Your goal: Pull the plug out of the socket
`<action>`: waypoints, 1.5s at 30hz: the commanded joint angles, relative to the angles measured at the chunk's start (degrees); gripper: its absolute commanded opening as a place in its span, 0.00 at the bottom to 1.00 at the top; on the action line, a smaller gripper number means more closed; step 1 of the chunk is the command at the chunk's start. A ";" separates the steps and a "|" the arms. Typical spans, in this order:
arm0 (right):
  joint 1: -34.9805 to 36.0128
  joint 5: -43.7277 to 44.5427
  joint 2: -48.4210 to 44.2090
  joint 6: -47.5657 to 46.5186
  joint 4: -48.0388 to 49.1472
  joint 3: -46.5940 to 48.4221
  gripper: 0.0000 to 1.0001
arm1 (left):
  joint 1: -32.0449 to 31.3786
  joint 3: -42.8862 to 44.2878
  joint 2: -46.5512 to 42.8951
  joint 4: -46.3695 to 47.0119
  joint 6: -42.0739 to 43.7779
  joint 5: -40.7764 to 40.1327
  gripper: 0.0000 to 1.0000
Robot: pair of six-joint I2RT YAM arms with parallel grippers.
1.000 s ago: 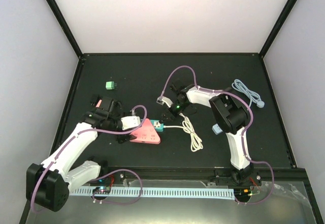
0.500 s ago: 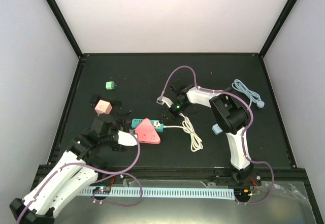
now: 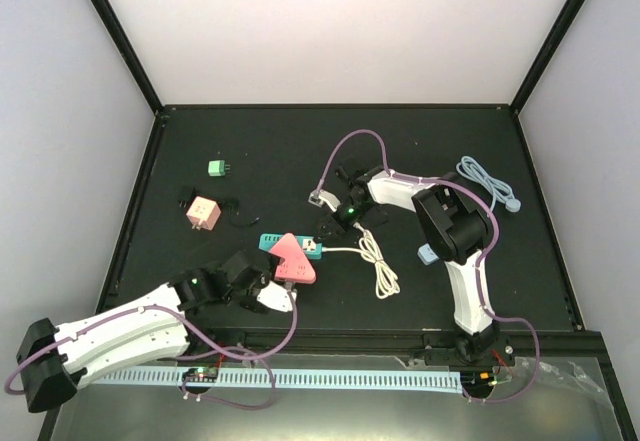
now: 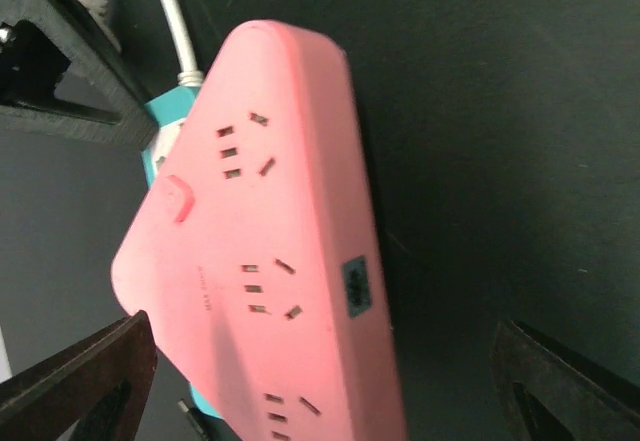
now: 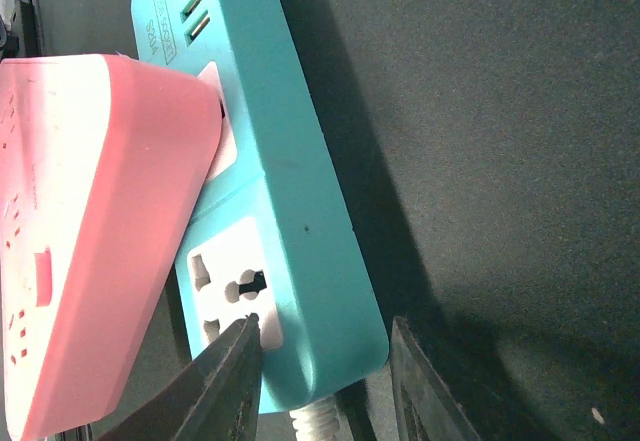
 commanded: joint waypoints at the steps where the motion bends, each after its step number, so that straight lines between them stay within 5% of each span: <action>1: -0.05 4.60 1.73 -1.33 0.10 -0.91 0.38 | -0.46 -0.48 2.18 8.96 -1.88 -5.70 0.90; 12: -3.07 4.10 1.50 -2.08 -0.57 -2.04 0.38 | 2.39 -0.90 7.84 17.50 2.53 -8.58 0.74; 28: -6.86 4.43 0.25 -0.36 0.67 -1.61 0.40 | 10.97 15.17 30.83 24.65 0.43 -9.13 0.57; 38: -7.37 6.67 1.40 2.37 0.92 2.49 0.41 | 14.35 20.78 40.07 29.53 -3.00 -11.60 0.60; 45: -7.38 8.14 1.89 2.85 1.67 1.78 0.41 | 19.35 27.86 34.31 11.08 -12.45 1.99 0.82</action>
